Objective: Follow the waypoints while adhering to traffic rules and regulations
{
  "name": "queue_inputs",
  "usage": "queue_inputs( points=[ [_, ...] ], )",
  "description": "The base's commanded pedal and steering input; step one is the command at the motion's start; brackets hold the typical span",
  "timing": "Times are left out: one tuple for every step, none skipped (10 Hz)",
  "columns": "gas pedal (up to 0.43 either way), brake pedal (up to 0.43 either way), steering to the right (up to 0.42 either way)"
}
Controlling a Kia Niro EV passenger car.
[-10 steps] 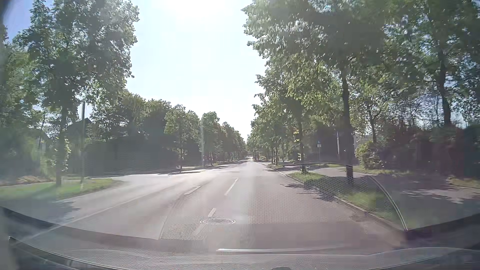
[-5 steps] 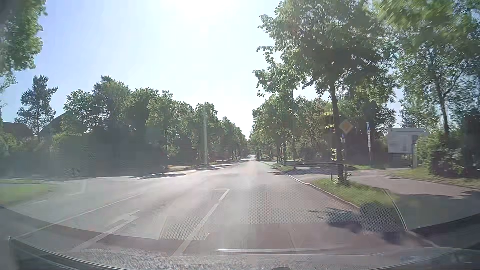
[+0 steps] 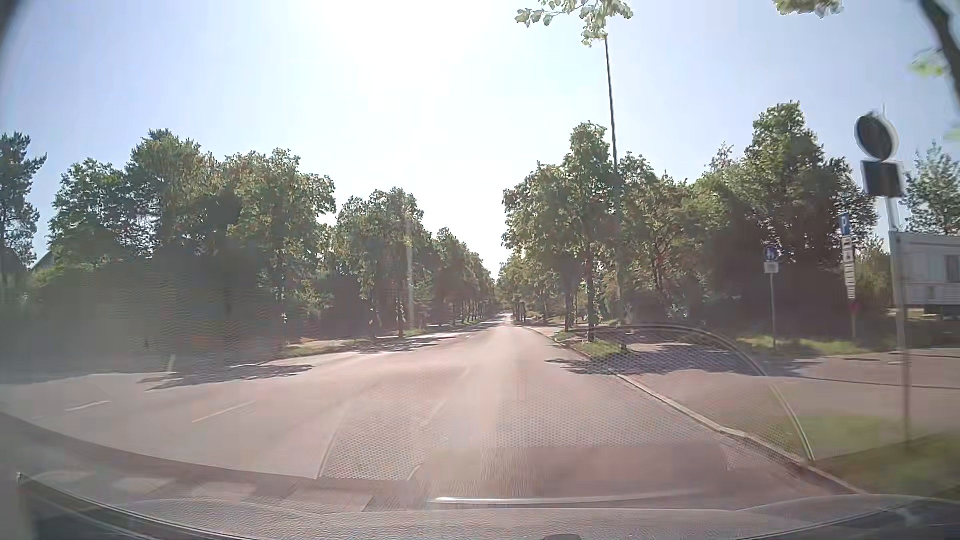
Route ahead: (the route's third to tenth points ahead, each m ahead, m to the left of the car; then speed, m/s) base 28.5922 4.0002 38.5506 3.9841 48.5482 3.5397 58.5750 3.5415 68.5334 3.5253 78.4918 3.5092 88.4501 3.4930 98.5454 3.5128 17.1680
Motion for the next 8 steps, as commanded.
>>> queue_inputs(
  points=[
    [0.169,0.012,-0.001],
    [0.169,0.012,-0.001],
    [0.169,0.012,-0.001],
    [0.150,0.012,-0.001],
    [0.138,0.012,-0.001],
    [0.138,0.012,-0.001],
    [0.138,0.012,-0.001],
    [0.130,0.012,-0.001]
  ],
)
